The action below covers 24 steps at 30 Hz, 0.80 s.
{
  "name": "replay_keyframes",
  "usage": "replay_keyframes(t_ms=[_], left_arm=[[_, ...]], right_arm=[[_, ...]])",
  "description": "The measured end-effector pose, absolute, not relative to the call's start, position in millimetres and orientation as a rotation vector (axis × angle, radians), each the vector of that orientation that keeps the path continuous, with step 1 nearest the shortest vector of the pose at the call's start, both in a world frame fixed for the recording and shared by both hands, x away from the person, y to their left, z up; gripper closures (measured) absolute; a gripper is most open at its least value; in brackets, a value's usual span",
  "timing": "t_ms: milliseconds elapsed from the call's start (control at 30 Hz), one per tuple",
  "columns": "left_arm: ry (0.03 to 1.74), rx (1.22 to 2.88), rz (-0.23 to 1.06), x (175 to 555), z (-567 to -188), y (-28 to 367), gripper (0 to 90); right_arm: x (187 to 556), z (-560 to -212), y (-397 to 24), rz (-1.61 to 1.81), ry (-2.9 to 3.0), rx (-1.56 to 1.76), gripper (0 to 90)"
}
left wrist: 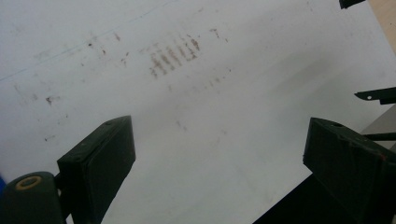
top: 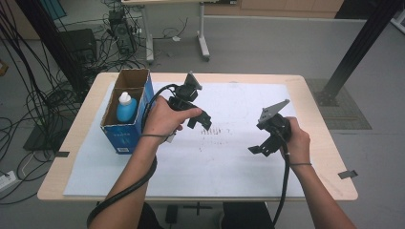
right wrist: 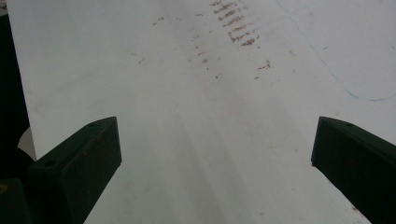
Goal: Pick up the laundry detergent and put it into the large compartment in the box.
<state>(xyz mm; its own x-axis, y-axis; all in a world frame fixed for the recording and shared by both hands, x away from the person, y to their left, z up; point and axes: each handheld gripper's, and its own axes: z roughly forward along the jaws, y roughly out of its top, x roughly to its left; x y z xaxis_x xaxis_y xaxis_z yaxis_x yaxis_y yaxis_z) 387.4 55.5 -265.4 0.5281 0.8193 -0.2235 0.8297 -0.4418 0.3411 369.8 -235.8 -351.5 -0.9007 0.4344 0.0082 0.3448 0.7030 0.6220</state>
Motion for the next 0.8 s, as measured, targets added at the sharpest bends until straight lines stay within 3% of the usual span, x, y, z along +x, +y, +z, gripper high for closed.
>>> replay_keyframes(t_ms=[800], left_arm=[[1.362,2.356,-0.04,384.1,-264.7,57.8,9.7]], right_arm=[[363.1,-345.5,-235.3,0.968,2.759,0.632,1.4]])
